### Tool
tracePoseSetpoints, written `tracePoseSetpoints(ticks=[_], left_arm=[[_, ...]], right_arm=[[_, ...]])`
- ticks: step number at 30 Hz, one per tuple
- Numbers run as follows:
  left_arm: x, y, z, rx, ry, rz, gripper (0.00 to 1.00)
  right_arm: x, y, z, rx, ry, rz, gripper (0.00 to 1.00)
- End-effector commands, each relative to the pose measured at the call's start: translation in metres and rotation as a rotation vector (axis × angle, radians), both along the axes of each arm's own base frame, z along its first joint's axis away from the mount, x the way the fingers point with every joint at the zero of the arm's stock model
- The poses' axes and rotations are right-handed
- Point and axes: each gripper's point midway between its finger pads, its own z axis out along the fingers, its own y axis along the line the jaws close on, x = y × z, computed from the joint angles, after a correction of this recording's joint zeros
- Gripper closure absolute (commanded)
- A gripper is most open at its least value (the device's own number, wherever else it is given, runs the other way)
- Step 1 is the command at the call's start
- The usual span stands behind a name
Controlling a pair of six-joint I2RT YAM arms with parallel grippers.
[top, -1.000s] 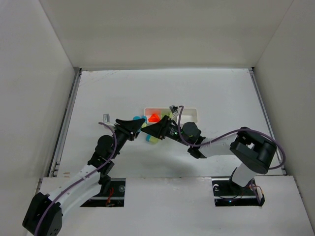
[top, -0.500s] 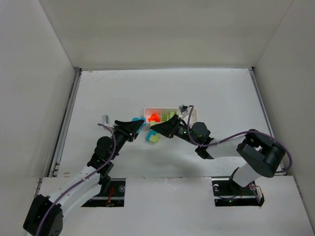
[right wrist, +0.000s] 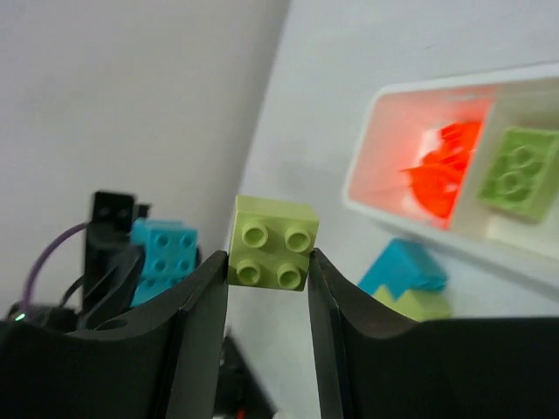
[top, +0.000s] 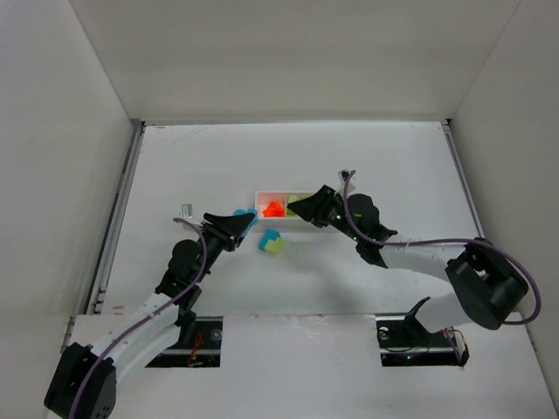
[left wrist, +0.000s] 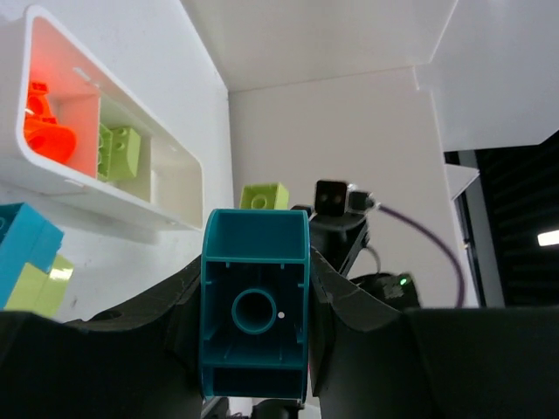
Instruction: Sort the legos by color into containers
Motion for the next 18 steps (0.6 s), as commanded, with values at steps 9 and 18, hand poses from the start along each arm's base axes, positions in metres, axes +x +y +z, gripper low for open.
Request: tracePoseSetpoints(ticks=[9, 18], left_arm=[[-0.007, -0.021, 0.007, 0.114, -0.094, -0.109, 0.84], [-0.015, -0.027, 0.008, 0.115, -0.119, -0.161, 0.84]], right_arm=[[0.064, -0.016, -0.049, -0.551, -0.005, -0.19, 0.64], [0.071, -0.011, -0.051, -0.565, -0.001, -0.193, 0.47]])
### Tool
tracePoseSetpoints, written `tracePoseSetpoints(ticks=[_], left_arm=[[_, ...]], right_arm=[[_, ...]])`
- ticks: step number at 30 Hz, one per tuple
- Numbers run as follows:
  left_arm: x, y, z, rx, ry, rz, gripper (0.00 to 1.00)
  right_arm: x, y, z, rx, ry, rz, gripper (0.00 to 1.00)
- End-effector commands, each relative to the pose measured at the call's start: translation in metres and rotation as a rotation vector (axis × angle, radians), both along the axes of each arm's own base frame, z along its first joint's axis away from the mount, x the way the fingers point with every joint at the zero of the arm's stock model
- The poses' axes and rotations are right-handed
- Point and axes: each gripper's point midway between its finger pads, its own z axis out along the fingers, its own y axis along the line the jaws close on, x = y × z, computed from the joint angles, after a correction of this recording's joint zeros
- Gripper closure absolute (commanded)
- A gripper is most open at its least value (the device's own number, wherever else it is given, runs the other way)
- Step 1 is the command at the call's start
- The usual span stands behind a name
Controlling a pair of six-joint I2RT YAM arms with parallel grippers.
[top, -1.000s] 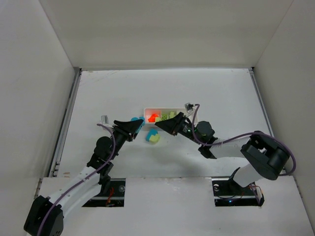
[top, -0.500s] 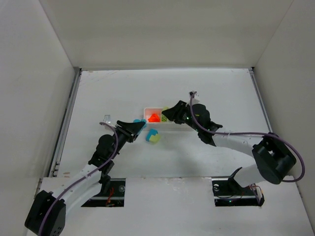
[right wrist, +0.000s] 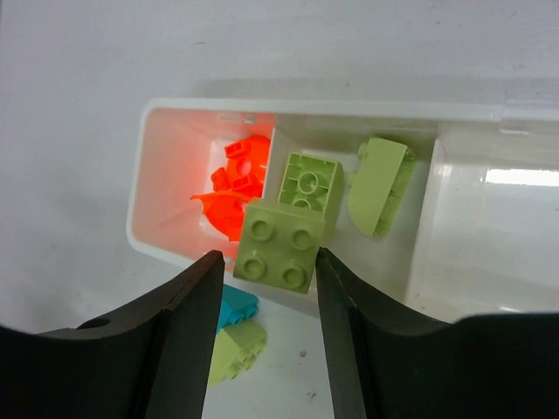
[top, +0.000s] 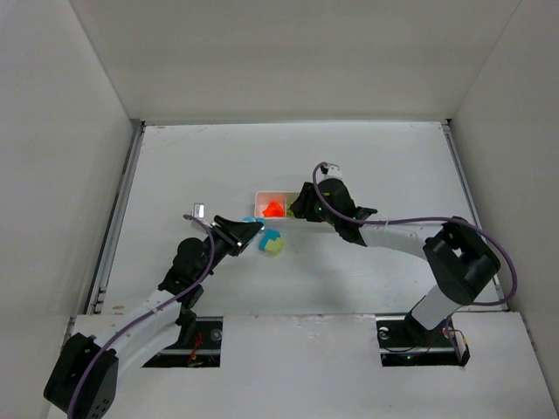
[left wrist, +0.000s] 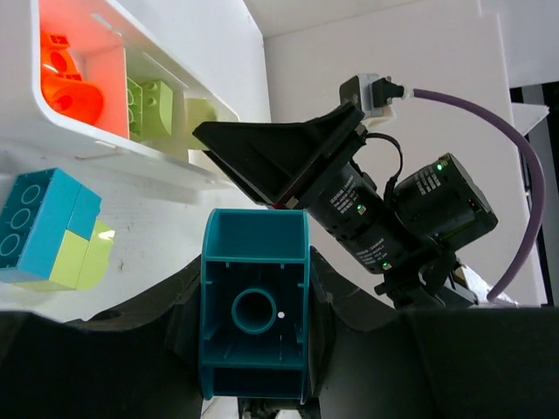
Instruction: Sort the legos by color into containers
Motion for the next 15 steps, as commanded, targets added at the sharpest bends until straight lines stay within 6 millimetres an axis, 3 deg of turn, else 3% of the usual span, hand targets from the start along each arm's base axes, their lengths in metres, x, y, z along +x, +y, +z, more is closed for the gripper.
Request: tracePoseSetpoints(ticks=[1, 7, 9, 15], left_arm=[[-0.005, -0.009, 0.037, -0.04, -0.125, -0.054, 0.84], [-0.009, -0.012, 0.04, -0.046, -0.139, -0.083, 0.84], [-0.012, -0.015, 0.045, -0.057, -0.156, -0.102, 0.83], [-0.021, -0.02, 0.065, -0.103, -0.229, -0.152, 0.83]], right_arm=[[0.013, 0.008, 0.037, 0.034, -0.088, -0.009, 0.44], [0.005, 0.002, 0.063, 0.086, -0.141, -0.009, 0.34], [-0.004, 0.0, 0.081, 0.148, -0.174, 0.001, 0.34], [-0.063, 0.017, 0.137, 0.508, -0.236, 0.175, 0.32]])
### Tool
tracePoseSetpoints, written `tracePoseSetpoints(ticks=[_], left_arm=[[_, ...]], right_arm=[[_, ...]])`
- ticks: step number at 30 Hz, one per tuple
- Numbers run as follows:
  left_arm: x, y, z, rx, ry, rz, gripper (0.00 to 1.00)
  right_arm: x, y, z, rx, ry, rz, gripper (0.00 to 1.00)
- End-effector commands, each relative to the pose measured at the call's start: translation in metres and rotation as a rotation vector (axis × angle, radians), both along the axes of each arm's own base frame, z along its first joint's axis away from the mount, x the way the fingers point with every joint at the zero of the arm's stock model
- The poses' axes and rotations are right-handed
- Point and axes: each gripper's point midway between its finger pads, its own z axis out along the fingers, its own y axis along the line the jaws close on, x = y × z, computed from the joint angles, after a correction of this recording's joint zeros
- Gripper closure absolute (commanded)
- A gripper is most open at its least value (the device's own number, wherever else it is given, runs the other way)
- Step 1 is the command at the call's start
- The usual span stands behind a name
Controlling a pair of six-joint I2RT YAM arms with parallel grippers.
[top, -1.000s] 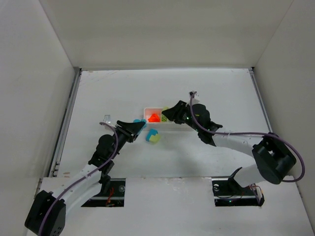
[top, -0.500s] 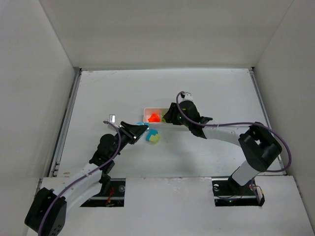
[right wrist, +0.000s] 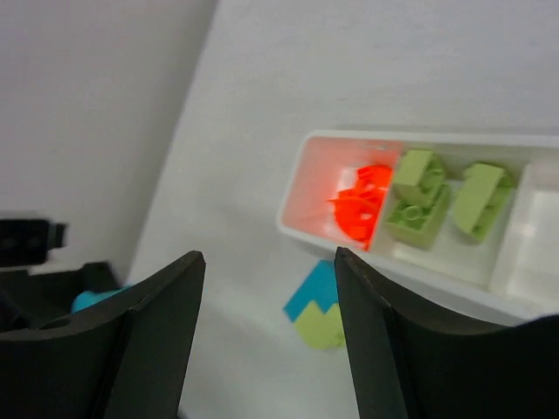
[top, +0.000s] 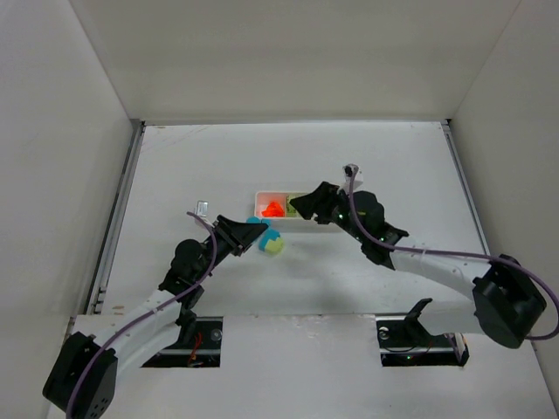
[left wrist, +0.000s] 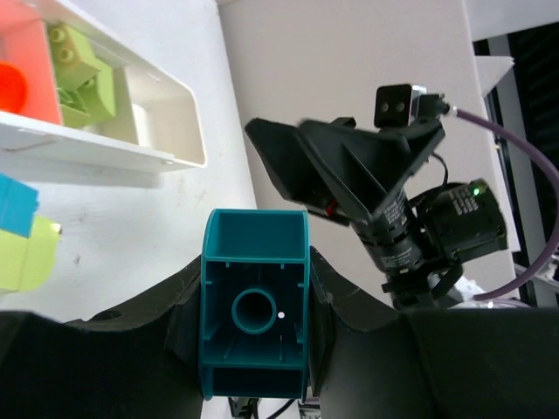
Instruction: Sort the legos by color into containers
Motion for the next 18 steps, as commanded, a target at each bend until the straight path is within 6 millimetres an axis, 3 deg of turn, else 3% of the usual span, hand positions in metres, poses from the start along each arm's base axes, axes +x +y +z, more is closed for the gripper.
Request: tracePoseSetpoints(ticks=[1, 6, 14, 18], left_arm=[[-0.009, -0.007, 0.049, -0.081, -0.162, -0.059, 0.83], [-0.012, -0.01, 0.062, -0.123, -0.188, -0.077, 0.83], [-0.021, -0.017, 0.068, -0.164, -0.189, -0.117, 0.83], [-0.024, -0.017, 0.071, -0.176, -0.194, -0.123, 0.83]], right_arm=[[-0.039, 0.023, 0.055, 0.305, -0.074, 0.168, 0.3], [-0.072, 0.039, 0.082, 0.491, -0.087, 0.305, 0.22], [-0.085, 0.065, 0.084, 0.531, -0.087, 0.397, 0.22], [-0.088, 0.07, 0.084, 0.545, -0.088, 0.426, 0.29]])
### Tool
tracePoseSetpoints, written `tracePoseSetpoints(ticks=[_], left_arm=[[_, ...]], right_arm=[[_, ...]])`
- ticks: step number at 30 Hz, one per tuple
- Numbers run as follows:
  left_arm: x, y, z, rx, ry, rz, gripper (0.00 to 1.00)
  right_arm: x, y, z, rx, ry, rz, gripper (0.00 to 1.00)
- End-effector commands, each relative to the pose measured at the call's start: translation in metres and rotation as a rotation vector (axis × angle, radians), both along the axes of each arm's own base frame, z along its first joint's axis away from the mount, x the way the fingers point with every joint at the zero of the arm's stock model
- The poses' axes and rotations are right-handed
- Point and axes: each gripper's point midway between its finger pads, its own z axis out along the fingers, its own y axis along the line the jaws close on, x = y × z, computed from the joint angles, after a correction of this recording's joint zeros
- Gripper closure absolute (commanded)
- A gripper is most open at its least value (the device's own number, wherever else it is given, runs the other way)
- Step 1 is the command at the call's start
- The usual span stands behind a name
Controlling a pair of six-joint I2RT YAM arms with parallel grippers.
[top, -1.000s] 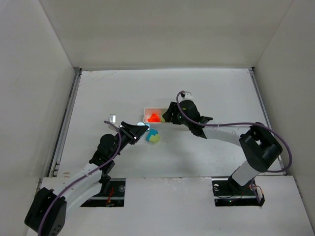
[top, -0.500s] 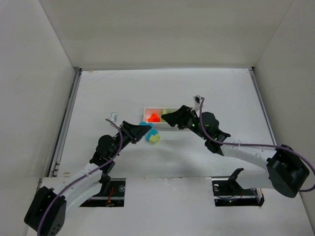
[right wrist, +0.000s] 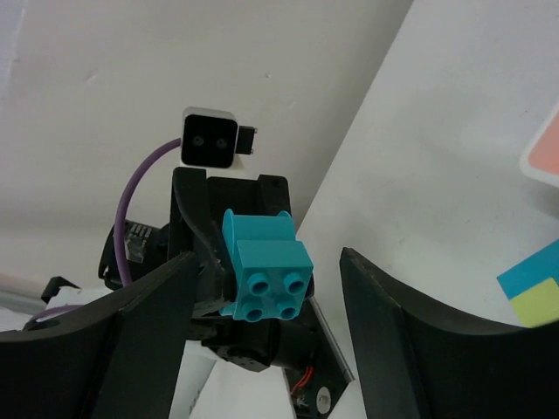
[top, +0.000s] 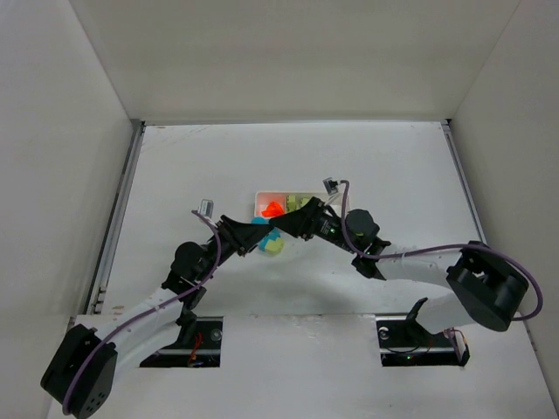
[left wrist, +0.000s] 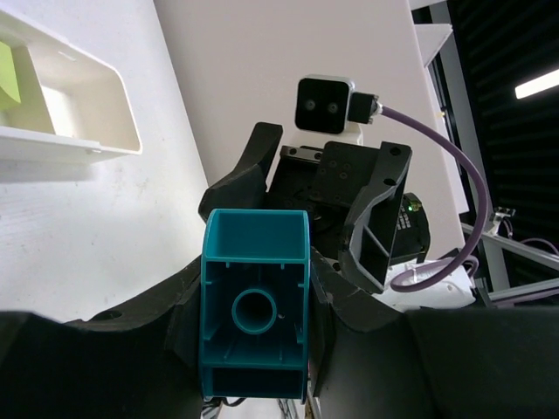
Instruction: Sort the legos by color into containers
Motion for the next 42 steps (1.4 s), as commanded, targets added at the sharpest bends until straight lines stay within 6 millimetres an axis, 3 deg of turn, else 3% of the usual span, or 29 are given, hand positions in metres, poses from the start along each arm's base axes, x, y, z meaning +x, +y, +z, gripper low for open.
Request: tracePoseSetpoints(ticks=[1, 9, 15, 21, 28, 33, 39, 42], left_arm=[[-0.007, 0.001, 0.042, -0.087, -0.119, -0.02, 0.83], [-0.01, -0.001, 0.044, -0.093, -0.124, -0.029, 0.83], [-0.014, -0.001, 0.049, -0.102, -0.14, -0.035, 0.82], [-0.014, 0.002, 0.049, -0.104, -0.145, -0.026, 0.79], [-0.008, 0.005, 0.042, -0.09, -0.131, 0.007, 0.5], [-0.006, 0.006, 0.04, -0.082, -0.13, 0.016, 0.43], [-0.002, 0.01, 0.038, -0.076, -0.12, 0.038, 0.44], [0.002, 0.013, 0.034, -0.066, -0.11, 0.056, 0.51]], right_arm=[[-0.009, 0.006, 0.044, 0.13, -0.096, 0.048, 0.32], [-0.008, 0.008, 0.04, 0.146, -0.082, 0.055, 0.45], [-0.011, 0.013, 0.042, 0.19, -0.059, 0.09, 0.47], [-0.011, 0.01, 0.044, 0.21, -0.054, 0.081, 0.6], [-0.007, 0.003, 0.043, 0.207, -0.048, 0.052, 0.64], [0.0, -0.002, 0.036, 0.194, -0.036, 0.032, 0.64], [0.006, -0.01, 0.029, 0.184, -0.028, 0.005, 0.64], [0.009, -0.017, 0.026, 0.179, -0.026, -0.01, 0.64]])
